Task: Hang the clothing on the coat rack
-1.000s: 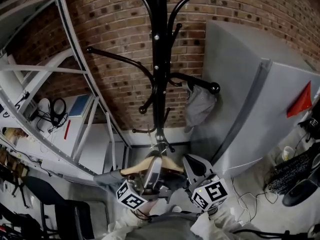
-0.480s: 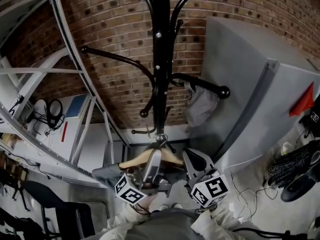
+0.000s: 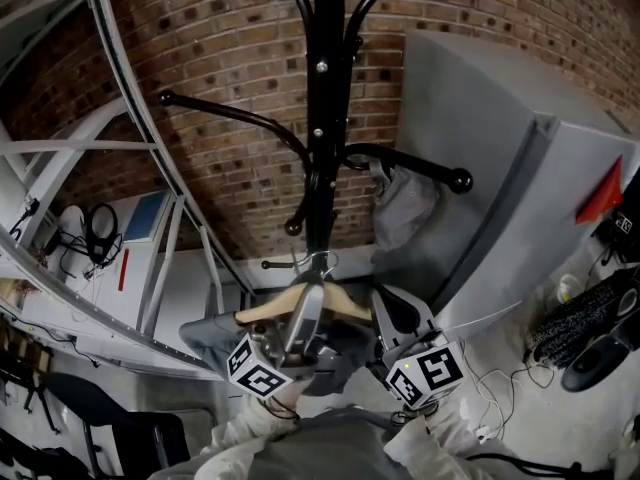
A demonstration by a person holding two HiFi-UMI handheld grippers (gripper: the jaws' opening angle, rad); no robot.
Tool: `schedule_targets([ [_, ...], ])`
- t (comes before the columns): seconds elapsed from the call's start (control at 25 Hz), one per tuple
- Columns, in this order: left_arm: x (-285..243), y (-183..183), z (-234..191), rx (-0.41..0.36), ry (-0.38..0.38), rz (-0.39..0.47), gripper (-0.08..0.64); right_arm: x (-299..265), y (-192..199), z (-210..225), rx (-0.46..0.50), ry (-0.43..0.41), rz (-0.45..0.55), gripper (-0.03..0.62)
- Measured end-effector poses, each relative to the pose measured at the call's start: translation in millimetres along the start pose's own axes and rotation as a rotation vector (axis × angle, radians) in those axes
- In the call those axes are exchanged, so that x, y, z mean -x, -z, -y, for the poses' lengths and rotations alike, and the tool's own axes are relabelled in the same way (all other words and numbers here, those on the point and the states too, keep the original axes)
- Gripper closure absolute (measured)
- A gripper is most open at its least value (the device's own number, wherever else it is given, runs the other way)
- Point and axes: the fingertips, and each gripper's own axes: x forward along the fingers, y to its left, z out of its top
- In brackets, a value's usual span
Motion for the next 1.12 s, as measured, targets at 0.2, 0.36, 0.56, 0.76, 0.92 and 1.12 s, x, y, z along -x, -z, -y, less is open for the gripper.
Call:
schedule_targets([
  [0.2,-4.6,-6.9,-2.5,0.010,0.014,0.013,0.466,-3.3,-5.0,5.8,0.011,0.017,0.008,0.568],
  [0.36,-10.0,-15.4,-4.2,0.021,0.031,0.025,0.466,-6.3,-11.4,7.6,0.028,0.029,0.018,0.569],
  [0.56,-15.9,-28.8,-15.4,0.015,0.032,0.053,0.466,-8.0,-16.6,11.3,0.055,0.043,0.027,0.568],
  [0.76,-21.3,-33.5,-23.6,0.014,0.038,0.059,0.466,-11.4,-14.6,13.2,0.051,0.040,0.023,0.568],
  [0.92,-23.6,-29.2,-32.4,0.021,0.033,0.049,0.466,-13.9,-13.9,15.6,0.022,0.037,0.025,0.568],
  [1.12,-24.6,-28.5,-46.2,0.024,0.017,0.055,0.466,-16.2,-12.6,20.1,0.020,0.042,0.022,0.568],
])
